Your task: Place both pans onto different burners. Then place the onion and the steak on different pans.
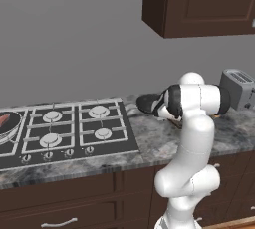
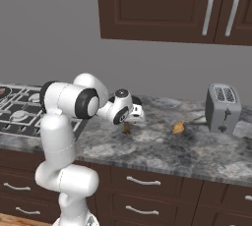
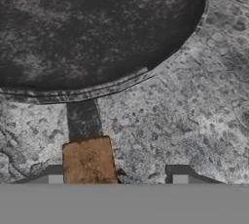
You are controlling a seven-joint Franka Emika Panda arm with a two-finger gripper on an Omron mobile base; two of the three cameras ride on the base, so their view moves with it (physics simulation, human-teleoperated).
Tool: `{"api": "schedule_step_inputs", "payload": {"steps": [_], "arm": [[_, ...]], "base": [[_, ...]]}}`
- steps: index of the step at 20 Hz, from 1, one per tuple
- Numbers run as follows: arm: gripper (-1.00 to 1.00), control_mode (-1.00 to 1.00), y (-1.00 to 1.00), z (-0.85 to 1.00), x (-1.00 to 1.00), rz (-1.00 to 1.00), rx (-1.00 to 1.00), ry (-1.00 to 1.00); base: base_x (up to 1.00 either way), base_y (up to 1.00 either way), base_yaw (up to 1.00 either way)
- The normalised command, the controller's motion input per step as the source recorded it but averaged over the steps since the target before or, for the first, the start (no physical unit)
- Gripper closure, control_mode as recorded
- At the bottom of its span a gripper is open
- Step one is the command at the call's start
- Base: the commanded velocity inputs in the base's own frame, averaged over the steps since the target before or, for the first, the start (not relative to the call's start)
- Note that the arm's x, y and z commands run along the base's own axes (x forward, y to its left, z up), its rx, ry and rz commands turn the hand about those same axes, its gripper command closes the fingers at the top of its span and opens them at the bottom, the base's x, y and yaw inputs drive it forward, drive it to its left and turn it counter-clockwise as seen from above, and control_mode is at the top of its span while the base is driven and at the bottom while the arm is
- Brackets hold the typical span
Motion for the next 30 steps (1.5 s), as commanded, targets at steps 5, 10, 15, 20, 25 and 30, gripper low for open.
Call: {"api": "schedule_step_inputs", "payload": {"steps": [5, 10, 15, 20, 25, 30], "arm": [[1.0, -1.0, 0.0, -0.17, 0.04, 0.01, 0.0, 0.0], [1.0, -1.0, 0.14, 0.05, -0.11, 0.09, 0.0, -0.04], [1.0, -1.0, 0.29, 0.32, -0.26, 0.19, 0.0, -0.11], [1.0, -1.0, 0.35, 0.45, -0.12, 0.36, 0.0, -0.03], [1.0, -1.0, 0.35, 0.25, -0.22, 0.32, 0.0, 0.0], [1.0, -1.0, 0.51, 0.05, -0.55, 0.2, 0.0, 0.0]], "base": [[0.0, 0.0, 0.0], [0.0, 0.0, 0.0], [0.0, 0.0, 0.0], [0.0, 0.0, 0.0], [0.0, 0.0, 0.0], [0.0, 0.0, 0.0]]}}
